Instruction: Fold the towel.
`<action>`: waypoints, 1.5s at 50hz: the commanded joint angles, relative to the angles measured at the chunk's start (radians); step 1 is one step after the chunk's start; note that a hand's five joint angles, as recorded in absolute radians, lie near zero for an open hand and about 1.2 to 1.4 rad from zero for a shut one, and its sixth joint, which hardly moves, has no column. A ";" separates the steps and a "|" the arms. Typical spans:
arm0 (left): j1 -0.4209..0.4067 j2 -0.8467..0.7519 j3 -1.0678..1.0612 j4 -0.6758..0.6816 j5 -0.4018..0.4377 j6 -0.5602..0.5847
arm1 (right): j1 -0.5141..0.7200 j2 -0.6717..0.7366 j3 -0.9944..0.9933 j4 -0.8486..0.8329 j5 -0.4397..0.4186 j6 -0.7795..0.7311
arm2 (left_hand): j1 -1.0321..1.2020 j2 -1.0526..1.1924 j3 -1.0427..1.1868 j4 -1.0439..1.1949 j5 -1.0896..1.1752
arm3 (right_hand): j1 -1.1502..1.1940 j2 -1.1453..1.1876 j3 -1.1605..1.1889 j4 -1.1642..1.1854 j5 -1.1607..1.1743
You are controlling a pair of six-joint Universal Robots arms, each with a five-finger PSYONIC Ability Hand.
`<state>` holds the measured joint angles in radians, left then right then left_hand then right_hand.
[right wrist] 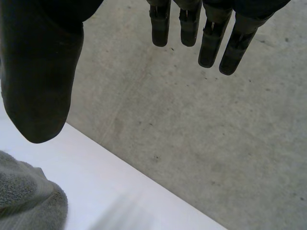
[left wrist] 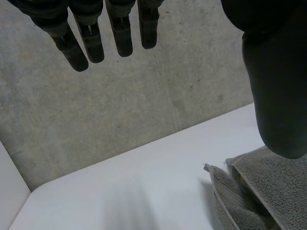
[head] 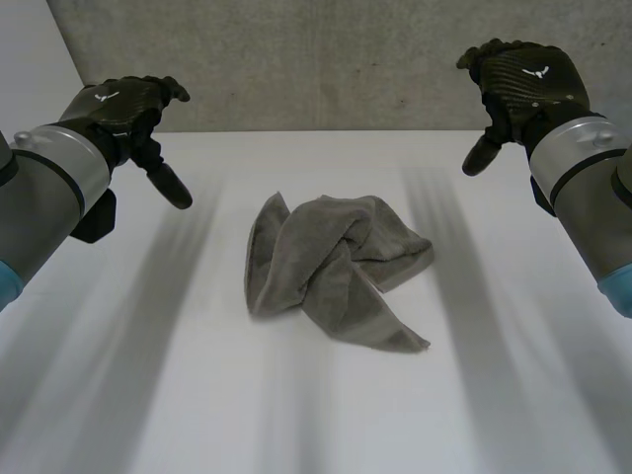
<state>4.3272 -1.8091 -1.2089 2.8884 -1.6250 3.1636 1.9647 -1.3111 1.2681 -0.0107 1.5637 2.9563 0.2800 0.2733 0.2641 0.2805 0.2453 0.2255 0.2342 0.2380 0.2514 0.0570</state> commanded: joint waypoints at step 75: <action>-0.155 -0.469 -0.050 0.140 0.205 0.409 | 0.011 0.281 -0.317 0.367 -0.369 -0.160 | 0.615 0.621 0.630 0.614 0.475 | 0.335 0.326 0.323 0.309 0.329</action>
<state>4.1723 -2.2833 -1.2506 3.0292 -1.4208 3.5769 1.9643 -1.1428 1.1130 0.3562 1.1956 2.7974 0.9692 0.9849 0.9851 0.9850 0.9793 0.5876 0.5872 0.5876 0.5895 0.3885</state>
